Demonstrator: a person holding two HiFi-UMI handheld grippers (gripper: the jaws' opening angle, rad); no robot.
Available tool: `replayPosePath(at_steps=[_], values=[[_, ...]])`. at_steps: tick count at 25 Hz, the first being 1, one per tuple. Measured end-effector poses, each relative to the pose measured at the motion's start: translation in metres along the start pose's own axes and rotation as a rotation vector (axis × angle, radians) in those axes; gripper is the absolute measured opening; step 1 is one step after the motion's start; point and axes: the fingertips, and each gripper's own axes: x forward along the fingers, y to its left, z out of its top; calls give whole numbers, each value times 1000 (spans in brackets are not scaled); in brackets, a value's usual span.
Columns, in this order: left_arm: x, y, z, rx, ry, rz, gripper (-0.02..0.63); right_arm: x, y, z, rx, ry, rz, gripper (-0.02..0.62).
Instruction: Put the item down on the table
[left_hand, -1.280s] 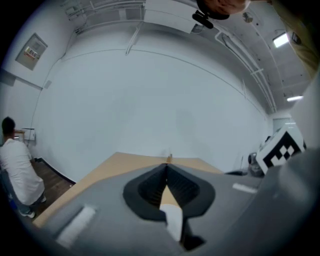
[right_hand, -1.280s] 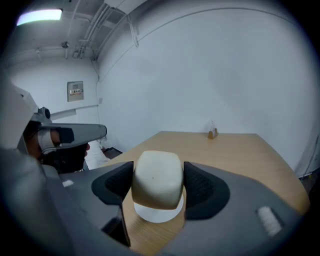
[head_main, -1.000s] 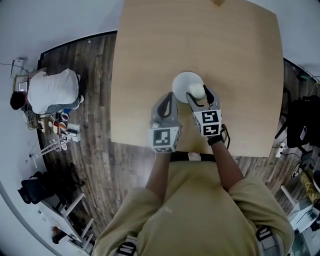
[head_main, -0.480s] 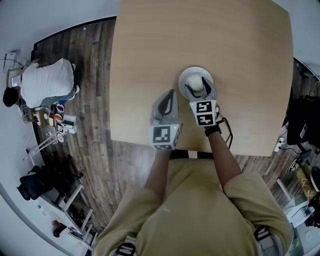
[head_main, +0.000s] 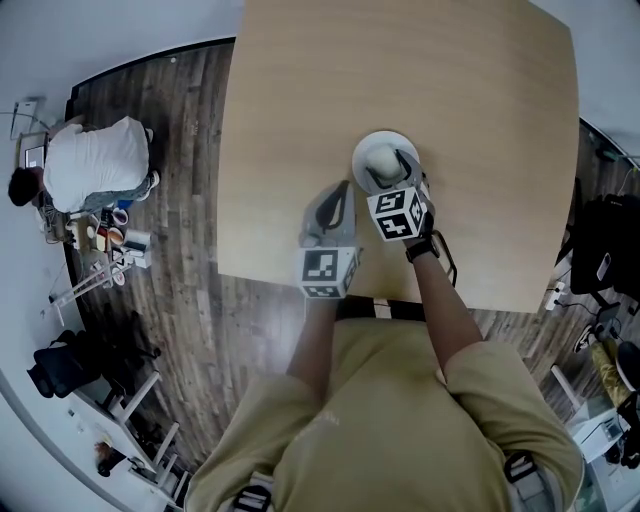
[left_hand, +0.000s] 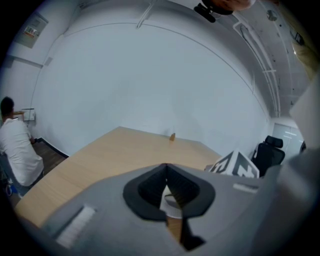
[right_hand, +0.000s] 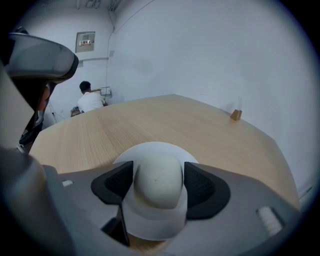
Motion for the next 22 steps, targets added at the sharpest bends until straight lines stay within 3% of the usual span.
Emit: replayPosePath(at_steps=[7,13,22], values=[[-31,-29,23,31,-65,29,2,-71,-17,20,129,-161,8,324],[-64,-73,59,83,-148,41,2,-174,-45,34,240,-343,-12,238],[-119,-140,89,175,-246,97,2,-318,-63,53,217,-620,-26,141]])
